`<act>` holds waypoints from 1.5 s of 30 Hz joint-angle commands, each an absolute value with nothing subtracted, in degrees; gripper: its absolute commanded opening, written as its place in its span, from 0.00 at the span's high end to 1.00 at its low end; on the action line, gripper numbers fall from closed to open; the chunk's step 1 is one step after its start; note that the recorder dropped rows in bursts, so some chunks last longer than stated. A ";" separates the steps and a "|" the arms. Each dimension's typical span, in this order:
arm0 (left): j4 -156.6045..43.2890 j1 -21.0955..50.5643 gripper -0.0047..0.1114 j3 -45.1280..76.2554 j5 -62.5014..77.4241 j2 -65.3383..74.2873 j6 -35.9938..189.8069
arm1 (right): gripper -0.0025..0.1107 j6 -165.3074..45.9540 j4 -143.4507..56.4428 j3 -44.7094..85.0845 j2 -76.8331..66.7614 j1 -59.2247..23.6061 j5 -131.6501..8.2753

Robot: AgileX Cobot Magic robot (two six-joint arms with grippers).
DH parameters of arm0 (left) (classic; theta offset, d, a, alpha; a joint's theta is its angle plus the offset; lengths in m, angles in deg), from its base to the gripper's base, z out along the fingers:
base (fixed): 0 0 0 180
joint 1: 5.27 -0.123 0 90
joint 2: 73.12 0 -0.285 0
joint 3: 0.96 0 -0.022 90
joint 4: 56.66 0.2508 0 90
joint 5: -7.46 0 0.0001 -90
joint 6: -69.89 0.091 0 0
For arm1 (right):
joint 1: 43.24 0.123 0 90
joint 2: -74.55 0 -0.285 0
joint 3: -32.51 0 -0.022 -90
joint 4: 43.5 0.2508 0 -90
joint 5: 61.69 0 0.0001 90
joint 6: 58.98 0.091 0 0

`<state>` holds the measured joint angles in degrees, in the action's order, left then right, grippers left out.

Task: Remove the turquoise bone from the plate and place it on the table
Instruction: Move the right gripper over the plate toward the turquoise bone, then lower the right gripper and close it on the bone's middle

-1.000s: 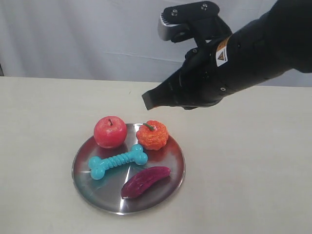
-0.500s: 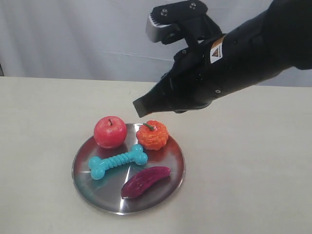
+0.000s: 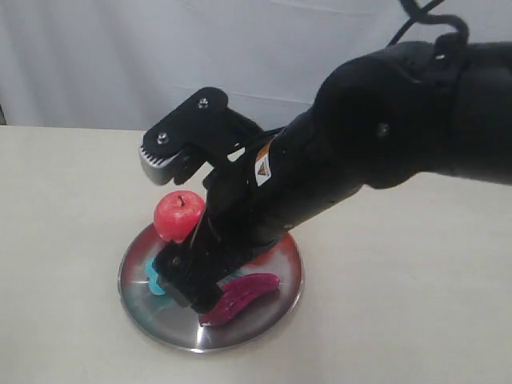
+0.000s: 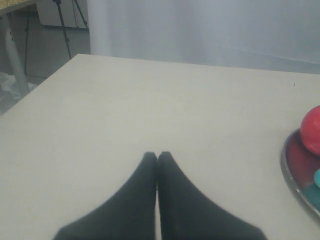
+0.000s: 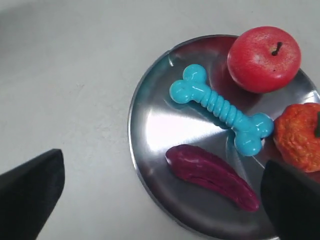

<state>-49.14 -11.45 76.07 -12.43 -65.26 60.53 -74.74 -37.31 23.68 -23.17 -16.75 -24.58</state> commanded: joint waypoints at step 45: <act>-49.12 -11.05 0.96 76.26 -12.26 -65.34 60.49 | 0.09 -83.07 -43.50 40.57 -53.41 -22.30 -30.52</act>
